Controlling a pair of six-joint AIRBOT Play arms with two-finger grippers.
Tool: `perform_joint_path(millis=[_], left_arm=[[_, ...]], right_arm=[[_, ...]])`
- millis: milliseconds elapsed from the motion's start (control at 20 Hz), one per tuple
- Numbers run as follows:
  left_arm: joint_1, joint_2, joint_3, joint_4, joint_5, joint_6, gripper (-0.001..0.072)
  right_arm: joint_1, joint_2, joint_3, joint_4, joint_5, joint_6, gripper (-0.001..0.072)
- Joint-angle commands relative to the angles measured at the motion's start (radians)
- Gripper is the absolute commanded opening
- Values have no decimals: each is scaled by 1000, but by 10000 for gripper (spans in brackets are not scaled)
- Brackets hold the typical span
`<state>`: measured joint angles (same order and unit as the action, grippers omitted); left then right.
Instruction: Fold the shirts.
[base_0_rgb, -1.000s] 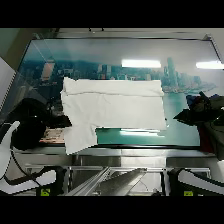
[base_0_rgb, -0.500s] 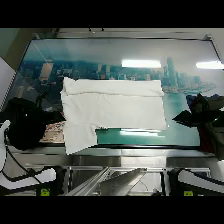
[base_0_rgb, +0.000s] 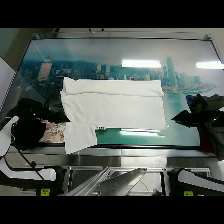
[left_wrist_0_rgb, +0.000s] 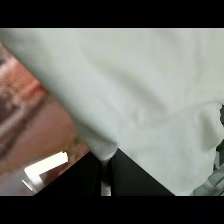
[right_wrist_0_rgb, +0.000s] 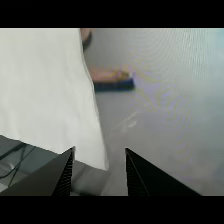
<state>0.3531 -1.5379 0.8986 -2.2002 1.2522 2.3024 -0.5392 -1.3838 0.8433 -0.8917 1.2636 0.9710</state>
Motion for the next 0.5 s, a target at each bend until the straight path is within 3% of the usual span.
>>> perform_joint_path(millis=[0,300,450], left_arm=[[1,-18,43,-23,13,-6,40],[-23,19,92,-27,35,-27,21],[-26,19,92,-26,61,-34,21]], right_arm=[[5,-1,-5,-40,0,18,366],[116,-43,-97,-3,-124,26,365],[184,-100,-97,97,-130,-3,365]])
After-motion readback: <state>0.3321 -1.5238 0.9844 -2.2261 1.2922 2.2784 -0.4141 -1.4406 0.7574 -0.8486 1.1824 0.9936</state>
